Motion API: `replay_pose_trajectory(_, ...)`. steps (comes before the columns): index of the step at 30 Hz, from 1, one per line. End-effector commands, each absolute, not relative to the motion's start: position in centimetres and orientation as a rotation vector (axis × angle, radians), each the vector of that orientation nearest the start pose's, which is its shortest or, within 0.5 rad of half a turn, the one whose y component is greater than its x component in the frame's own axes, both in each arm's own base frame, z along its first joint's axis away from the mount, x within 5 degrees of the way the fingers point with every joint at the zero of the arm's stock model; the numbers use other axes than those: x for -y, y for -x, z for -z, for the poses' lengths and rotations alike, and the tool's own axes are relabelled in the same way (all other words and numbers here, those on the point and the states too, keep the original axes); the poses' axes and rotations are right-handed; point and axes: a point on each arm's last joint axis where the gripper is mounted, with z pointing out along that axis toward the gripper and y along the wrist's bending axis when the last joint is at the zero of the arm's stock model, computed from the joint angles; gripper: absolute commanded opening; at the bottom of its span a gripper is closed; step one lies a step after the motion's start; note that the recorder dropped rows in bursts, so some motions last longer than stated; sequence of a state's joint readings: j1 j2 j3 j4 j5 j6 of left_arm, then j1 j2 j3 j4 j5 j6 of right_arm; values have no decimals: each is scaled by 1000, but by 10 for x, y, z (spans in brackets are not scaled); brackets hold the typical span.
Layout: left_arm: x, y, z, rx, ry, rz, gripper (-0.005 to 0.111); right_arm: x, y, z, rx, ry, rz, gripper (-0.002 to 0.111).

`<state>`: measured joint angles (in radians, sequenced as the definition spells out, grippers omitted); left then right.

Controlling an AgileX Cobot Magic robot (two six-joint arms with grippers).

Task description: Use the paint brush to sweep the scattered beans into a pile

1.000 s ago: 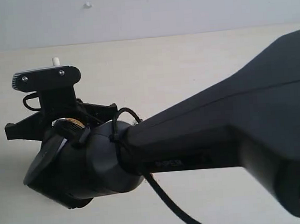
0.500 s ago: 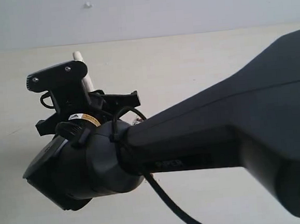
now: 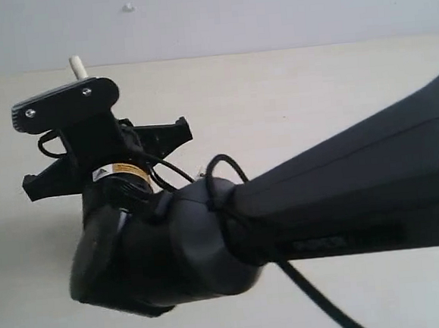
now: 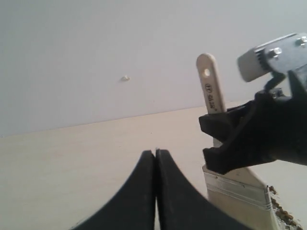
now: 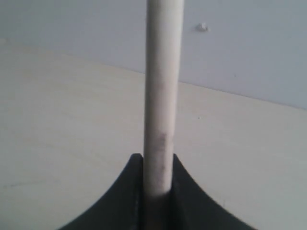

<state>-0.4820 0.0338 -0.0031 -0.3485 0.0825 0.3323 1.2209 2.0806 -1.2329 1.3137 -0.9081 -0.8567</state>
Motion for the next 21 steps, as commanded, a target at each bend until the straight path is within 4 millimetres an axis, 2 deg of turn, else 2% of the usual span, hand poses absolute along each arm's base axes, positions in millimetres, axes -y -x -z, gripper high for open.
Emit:
replay_pose_trajectory(1,30,-51,-204,-1558,-404,410,0,-348,-196,-162,-1741,171,-448,0)
replay_pose_trajectory(4,30,-51,-204,-1558,-404,410,0,-332,-190,-150,-1706,44,-594,0)
replay_pose_trajectory(7,30,-51,-204,-1558,-404,410,0,-324,-189,-142,-1712,-13,-654,0)
replay_pose_trajectory(12,30,-51,-204,-1558,-404,410,0,-321,-194,-139,-1737,-56,-683,0)
replay_pose_trajectory(21,30,-51,-204,-1557,-405,407,0,-312,-200,-133,-1796,-113,-600,0)
